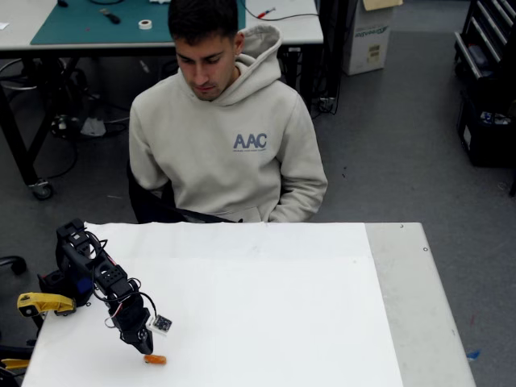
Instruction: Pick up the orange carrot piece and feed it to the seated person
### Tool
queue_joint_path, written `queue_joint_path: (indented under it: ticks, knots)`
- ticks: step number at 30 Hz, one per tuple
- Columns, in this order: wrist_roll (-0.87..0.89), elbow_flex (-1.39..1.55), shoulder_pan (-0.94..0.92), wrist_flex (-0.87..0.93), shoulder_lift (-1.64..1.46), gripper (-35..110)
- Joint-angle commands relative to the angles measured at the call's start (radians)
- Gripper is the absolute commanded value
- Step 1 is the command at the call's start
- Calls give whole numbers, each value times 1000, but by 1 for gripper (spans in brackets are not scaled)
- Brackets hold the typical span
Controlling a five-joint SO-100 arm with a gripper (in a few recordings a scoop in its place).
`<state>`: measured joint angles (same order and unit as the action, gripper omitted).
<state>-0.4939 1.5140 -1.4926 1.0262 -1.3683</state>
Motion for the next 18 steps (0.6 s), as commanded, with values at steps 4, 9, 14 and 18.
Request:
queue_joint_path:
  ticks: [4, 9, 14, 18]
  knots:
    - [-83, -52, 0, 2, -31, 11]
    - [-132, -49, 3, 3, -31, 16]
    - [-144, -49, 25, 11, -31, 19]
    - [-133, -49, 52, 15, -31, 19]
